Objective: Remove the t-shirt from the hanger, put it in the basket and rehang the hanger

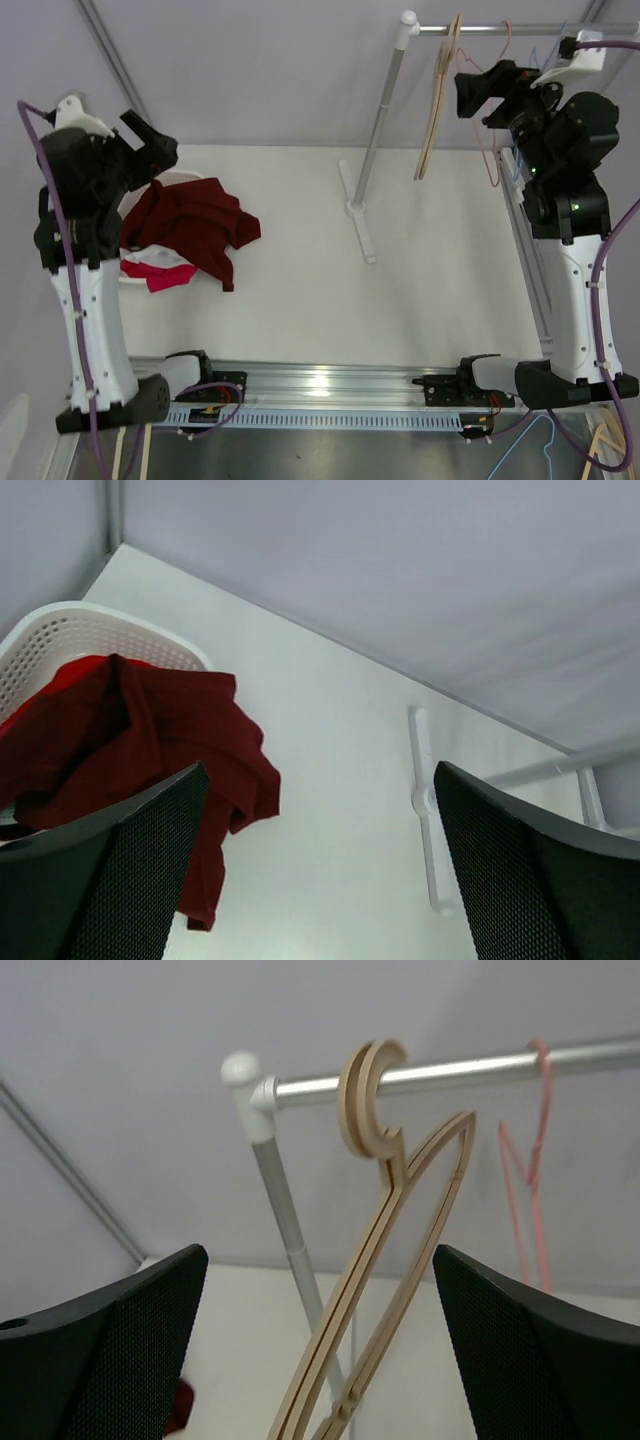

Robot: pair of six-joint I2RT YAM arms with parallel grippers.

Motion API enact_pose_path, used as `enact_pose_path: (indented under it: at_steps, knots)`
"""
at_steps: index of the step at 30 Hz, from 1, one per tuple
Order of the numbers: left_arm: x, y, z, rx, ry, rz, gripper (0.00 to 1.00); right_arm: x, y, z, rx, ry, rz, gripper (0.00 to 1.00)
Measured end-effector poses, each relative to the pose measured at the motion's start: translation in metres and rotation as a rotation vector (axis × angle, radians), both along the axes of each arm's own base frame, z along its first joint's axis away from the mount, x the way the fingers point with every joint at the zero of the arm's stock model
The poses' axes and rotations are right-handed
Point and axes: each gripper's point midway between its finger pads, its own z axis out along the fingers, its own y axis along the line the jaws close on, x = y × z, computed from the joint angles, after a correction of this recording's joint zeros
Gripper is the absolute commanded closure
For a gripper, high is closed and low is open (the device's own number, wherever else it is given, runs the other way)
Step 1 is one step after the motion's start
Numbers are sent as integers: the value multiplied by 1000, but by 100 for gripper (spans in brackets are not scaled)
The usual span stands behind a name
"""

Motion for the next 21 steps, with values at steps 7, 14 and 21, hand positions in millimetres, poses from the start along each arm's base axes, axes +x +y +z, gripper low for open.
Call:
enact_pose_path:
  at_steps: [7,14,21]
  knots:
    - [-66,-52,-16,40,-137,-207,1,-25,61,-98,-40,211,187,1]
    - [-90,-92,-32,22,-170,-402,1,-61,69,-140,-56,281,246,1]
    - [-100,-130,-94,-8,-73,-594,1,-106,93,-195,-19,324,411,1]
